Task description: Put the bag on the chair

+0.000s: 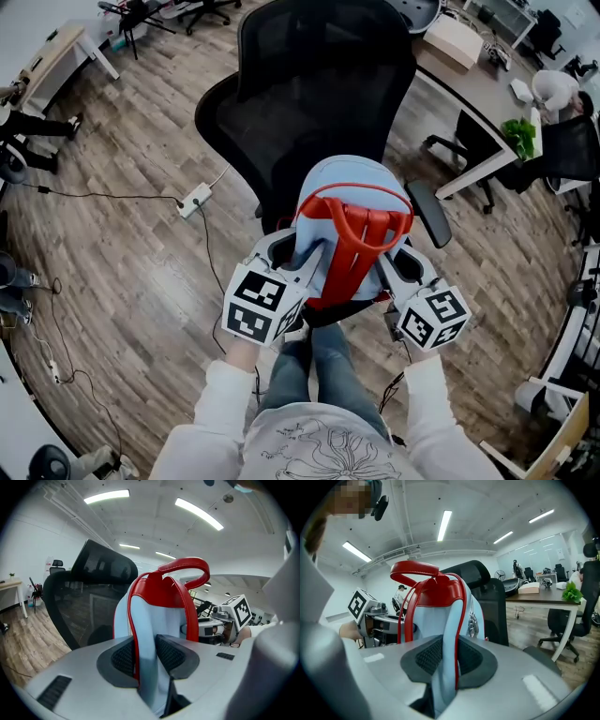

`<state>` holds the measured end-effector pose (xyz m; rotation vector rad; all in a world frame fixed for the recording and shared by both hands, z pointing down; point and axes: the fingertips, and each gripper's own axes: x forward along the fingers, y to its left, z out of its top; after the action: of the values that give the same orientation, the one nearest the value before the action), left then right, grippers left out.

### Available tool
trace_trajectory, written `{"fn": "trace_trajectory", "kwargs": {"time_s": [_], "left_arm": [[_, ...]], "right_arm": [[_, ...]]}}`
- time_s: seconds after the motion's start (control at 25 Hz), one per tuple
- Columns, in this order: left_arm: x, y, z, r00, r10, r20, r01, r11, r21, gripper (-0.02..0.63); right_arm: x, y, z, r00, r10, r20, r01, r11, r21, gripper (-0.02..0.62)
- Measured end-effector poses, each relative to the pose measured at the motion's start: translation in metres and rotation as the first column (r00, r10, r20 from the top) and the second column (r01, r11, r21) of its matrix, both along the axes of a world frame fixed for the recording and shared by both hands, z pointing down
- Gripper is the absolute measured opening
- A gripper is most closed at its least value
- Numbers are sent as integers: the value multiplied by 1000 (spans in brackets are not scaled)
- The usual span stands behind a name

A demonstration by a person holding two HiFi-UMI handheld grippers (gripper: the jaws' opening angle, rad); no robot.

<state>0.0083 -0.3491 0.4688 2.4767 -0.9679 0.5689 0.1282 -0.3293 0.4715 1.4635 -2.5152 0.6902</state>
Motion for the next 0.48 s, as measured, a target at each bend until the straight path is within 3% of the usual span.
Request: {"fn": "trace_trajectory", "kwargs": {"time_s": [0.48], "left_arm": [[17,-27,92,996,-67,51,73,987,-141,127]], "right_arm": [[19,-37,90,995,-89,-50,82,989,-124,86]]}}
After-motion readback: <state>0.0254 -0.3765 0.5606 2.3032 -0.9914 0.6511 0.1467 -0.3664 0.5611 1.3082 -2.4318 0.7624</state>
